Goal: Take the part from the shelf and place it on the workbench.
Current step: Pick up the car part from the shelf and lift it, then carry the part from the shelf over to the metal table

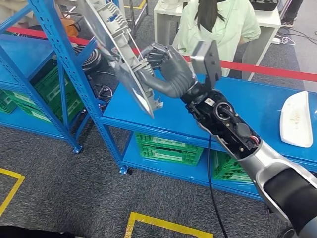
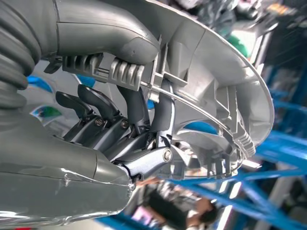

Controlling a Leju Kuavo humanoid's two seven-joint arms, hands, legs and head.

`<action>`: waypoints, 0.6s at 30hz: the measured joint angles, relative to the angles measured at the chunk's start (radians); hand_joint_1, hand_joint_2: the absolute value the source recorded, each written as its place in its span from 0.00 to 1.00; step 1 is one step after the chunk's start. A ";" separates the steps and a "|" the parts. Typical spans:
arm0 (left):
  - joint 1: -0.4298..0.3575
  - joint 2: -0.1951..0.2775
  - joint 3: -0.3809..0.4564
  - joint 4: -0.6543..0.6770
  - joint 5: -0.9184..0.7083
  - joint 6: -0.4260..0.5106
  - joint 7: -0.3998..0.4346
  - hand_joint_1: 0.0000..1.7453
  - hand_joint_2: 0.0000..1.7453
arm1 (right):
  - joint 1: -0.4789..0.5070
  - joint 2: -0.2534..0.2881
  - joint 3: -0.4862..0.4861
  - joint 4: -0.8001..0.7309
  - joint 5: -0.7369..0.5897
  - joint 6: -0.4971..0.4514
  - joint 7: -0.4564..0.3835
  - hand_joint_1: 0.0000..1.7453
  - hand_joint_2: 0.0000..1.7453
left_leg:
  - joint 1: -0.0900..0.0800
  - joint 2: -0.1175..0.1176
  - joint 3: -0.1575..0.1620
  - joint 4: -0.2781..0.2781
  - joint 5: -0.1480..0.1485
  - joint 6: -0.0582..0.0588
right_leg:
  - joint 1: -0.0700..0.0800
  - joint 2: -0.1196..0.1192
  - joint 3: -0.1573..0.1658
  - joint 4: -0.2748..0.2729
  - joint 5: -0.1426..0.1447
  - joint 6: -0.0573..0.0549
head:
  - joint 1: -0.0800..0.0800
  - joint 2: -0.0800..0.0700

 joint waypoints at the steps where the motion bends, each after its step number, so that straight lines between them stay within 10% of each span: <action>1: 0.000 0.000 0.000 0.000 0.000 0.001 0.000 0.00 1.00 | 0.010 -0.001 -0.005 -0.016 -0.011 0.016 -0.014 1.00 1.00 | 0.000 0.000 0.000 0.000 0.000 0.000 | 0.000 0.000 0.000 0.000 0.000 0.000 | 0.000 0.000; 18: -0.002 -0.001 0.000 0.000 0.012 0.014 -0.003 0.00 1.00 | 0.227 0.055 -0.020 -0.104 -0.103 0.375 -0.266 1.00 1.00 | 0.000 -0.001 0.000 -0.001 -0.001 -0.001 | 0.001 -0.001 0.001 0.000 -0.001 -0.001 | 0.000 0.000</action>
